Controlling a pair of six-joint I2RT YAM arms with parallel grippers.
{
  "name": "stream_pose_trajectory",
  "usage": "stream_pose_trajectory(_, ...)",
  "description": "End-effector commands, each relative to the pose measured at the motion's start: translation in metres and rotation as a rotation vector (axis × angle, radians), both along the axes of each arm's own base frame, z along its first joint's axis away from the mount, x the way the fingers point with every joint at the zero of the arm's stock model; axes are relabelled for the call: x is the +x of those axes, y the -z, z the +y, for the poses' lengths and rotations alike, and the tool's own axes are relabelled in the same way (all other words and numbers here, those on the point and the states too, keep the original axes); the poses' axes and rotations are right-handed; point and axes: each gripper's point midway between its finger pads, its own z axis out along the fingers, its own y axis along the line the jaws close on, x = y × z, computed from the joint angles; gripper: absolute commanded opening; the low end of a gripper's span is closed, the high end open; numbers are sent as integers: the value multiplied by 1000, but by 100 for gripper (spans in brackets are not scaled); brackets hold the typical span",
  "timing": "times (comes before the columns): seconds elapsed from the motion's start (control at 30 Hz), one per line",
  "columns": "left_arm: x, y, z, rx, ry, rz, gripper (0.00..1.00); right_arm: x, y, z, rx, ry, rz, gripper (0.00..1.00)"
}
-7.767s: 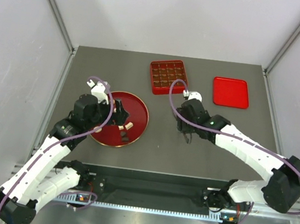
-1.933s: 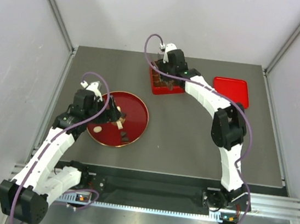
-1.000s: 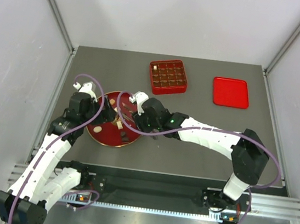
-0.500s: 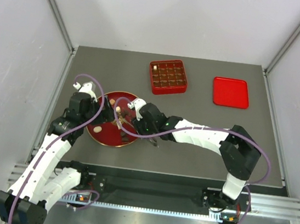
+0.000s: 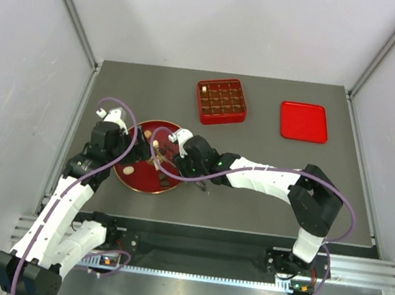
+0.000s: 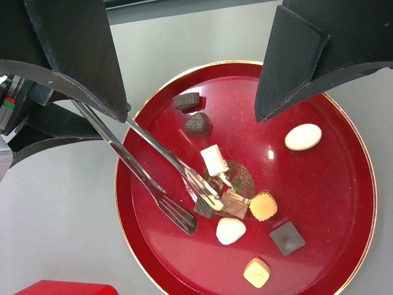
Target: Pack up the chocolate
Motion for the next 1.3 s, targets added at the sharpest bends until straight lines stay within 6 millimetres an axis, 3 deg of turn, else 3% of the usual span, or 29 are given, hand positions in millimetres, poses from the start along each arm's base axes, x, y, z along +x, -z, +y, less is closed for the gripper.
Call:
stream_pose_trajectory(0.0,3,-7,1,-4,-13,-27,89,12,-9,5,29,21,-42,45)
stream_pose_trajectory(0.5,2,-9,1,-7,-13,-31,89,11,-1,7,17,18,-29,43)
stream_pose_trajectory(0.73,2,-9,1,-7,-14,-33,89,15,-4,5,23,30,-35,35)
stream_pose_trajectory(0.83,2,-9,1,-6,-14,-31,89,21,-19,-2,58,52,-37,33)
stream_pose_trajectory(0.97,2,-9,1,-7,-14,-33,89,28,-59,-13,149,70,-53,32)
stream_pose_trajectory(1.17,1,-9,1,-8,-15,-34,89,48,-98,-33,226,106,-63,31)
stream_pose_trajectory(1.27,2,-9,1,-7,-14,-33,89,78,-123,-50,249,162,-110,30)
